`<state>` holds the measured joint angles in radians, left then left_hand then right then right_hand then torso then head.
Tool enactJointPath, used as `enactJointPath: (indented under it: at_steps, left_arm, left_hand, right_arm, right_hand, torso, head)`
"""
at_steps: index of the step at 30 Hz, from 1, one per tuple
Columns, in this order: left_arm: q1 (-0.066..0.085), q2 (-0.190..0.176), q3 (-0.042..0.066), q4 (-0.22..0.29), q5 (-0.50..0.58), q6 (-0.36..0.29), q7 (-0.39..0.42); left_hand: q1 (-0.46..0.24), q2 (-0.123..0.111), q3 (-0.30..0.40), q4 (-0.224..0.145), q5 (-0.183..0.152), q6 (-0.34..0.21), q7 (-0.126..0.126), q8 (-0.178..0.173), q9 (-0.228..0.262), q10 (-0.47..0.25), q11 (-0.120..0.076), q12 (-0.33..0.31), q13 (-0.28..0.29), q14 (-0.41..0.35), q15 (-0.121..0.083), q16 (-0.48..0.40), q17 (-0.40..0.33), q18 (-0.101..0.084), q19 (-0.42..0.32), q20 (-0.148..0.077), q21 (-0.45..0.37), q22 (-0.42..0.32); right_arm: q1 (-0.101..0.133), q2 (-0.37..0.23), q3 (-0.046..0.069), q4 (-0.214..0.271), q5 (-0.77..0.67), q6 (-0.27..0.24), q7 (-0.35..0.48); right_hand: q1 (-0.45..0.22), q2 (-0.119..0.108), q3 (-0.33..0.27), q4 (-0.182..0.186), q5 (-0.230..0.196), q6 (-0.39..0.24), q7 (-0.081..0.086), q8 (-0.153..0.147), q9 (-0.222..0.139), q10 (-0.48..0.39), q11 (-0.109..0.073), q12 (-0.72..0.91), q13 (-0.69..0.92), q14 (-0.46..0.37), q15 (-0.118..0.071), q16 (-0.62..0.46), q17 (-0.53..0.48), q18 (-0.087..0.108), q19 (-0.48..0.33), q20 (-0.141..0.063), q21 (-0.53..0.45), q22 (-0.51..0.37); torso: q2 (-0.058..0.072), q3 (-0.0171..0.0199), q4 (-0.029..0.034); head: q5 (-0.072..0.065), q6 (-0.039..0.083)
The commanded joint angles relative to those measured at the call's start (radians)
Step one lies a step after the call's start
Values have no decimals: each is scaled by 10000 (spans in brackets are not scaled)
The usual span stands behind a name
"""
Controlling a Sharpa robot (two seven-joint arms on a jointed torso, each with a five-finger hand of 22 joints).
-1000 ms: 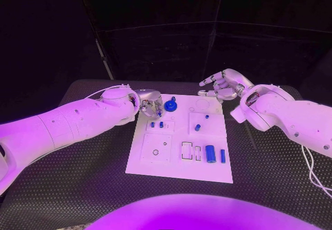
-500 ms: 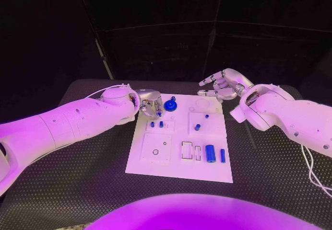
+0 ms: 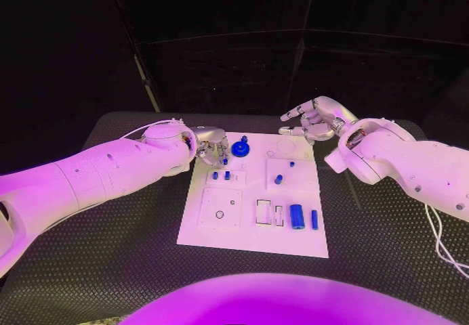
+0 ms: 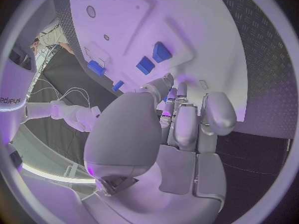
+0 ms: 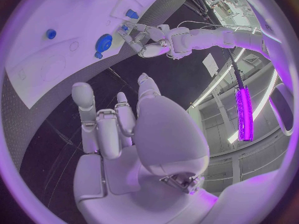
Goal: Assemble the parts on the task board
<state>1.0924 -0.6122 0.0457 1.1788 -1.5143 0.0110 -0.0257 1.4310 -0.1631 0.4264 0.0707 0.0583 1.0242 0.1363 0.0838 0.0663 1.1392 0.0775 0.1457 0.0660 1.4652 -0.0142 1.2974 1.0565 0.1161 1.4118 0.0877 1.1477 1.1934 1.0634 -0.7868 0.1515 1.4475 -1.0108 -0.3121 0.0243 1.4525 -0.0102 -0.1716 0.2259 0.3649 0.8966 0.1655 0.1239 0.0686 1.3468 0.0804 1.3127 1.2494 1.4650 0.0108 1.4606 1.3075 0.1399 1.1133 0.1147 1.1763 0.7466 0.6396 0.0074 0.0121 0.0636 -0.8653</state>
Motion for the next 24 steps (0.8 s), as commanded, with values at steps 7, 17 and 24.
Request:
enactJointPath:
  at_steps: [7,17,24]
  left_arm:
    - [10,-50,7,13,171,83,-115]
    - [5,-477,152,95,988,-635,-9]
    - [1,-1282,327,399,4945,-1722,647]
  left_hand:
    - [-85,-105,106,-21,-41,-312,1,-196,-28,-143,50,-164,-3,169,96,41,-61,-169,-22,85,-55,11]
    - [-115,-82,159,-22,-39,-354,61,-170,-3,-195,81,-235,6,144,124,13,-163,-136,-83,112,-208,-101]
    - [-216,-50,258,-57,-37,282,107,134,80,379,16,85,134,-250,78,-611,-1215,129,-685,86,-1487,-1094]
  right_arm:
    - [16,-14,6,-41,-78,96,-39]
    - [2,-60,5,-320,-2399,744,-871]
    - [-218,-226,-9,-71,-5304,1140,-1408]
  right_hand:
    - [110,82,-63,-44,39,22,6,19,-2,-634,-21,-669,-796,431,-80,-200,-171,160,-198,-25,-215,-291]
    - [1816,348,600,-351,-961,944,-81,445,68,-3534,-153,-7699,-7404,-245,-199,-2247,-3189,474,-1122,-200,-1640,-2289]
    - [2052,36,980,-316,-1263,1593,-265,495,-4,-2423,-204,-9777,-9359,86,-283,-2144,-2871,412,-772,-243,-1500,-2096]
  torso:
    - [-3,-3,-3]
    - [-10,-9,-1]
    - [-10,-5,19]
  head:
    - [-6,2]
    - [-60,75]
    - [-436,220]
